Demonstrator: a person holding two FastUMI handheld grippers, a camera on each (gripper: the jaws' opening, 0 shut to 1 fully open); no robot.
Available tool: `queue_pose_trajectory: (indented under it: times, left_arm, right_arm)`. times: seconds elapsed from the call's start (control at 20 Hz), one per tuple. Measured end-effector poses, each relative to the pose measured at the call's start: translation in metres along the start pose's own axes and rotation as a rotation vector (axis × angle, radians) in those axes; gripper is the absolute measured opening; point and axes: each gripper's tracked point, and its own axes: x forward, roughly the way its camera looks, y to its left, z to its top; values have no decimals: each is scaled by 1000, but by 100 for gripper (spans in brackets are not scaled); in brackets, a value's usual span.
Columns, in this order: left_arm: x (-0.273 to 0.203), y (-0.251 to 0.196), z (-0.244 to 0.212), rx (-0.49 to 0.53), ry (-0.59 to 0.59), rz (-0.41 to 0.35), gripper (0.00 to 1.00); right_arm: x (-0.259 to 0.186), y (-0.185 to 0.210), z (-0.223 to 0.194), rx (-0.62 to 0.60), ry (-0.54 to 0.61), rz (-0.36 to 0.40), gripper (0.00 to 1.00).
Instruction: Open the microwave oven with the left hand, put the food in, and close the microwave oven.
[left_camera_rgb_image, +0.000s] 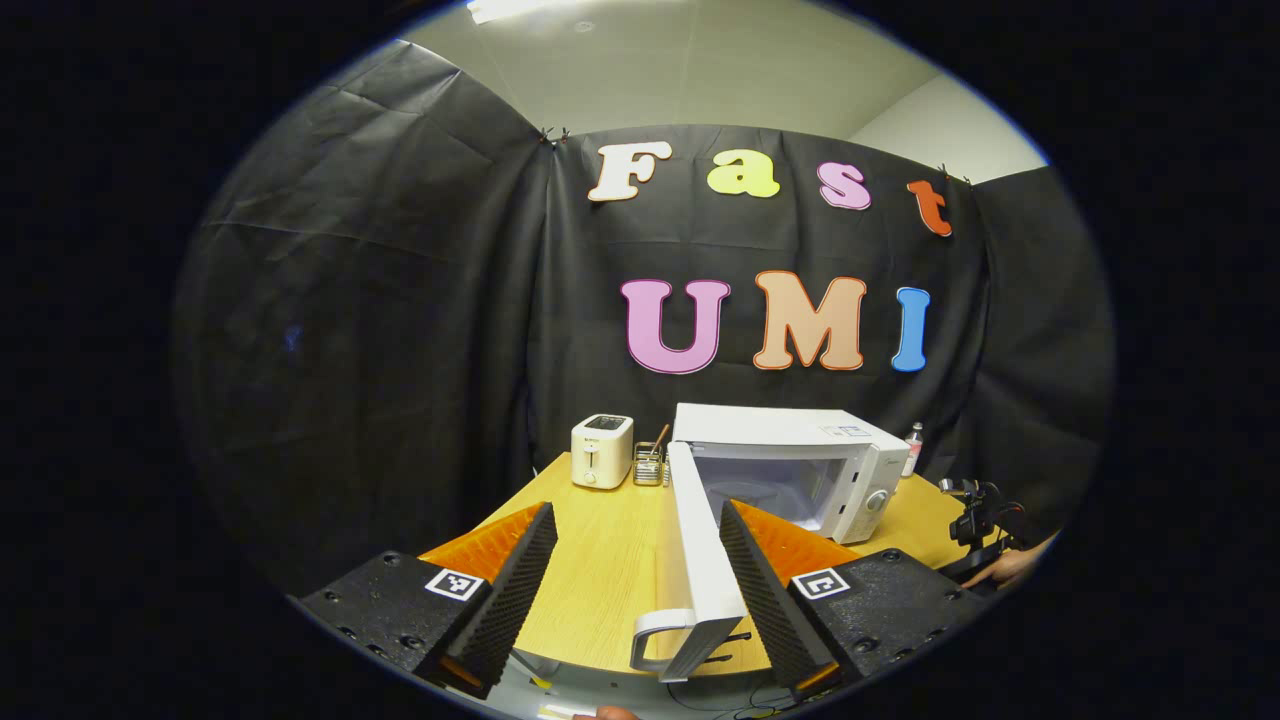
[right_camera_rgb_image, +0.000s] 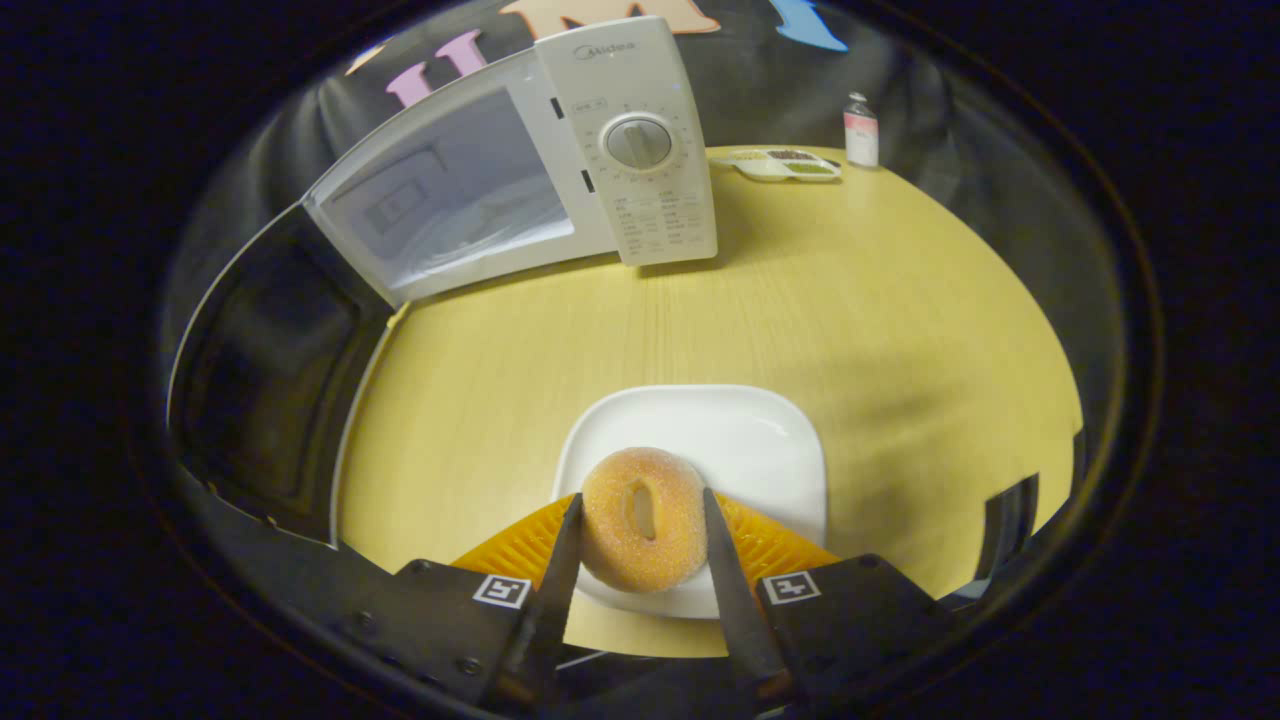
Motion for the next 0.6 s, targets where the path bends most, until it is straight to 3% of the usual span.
queue_pose_trajectory:
  times: [0.1, 0.15, 0.2, 0.35, 0.55, 0.6]
  left_arm:
    - [-2, 4, 2, 13, -11, 14, 96]
    - [-5, 7, 3, 14, -15, 22, 98]
    - [-7, 10, 3, 12, -17, 31, 96]
    - [-14, 20, 0, 1, -11, 58, 96]
    - [-24, 33, -5, 20, 1, 100, 96]
    - [-27, 35, -6, 23, 7, 111, 96]
  right_arm:
    - [1, 21, 14, 93, -9, 53, 69]
    - [2, 34, 21, 131, -22, 79, 64]
    - [5, 46, 31, 163, -33, 103, 68]
    - [10, 88, 60, 269, -66, 189, 68]
    - [20, 148, 101, 500, -112, 312, 68]
    - [23, 160, 112, 540, -140, 332, 62]
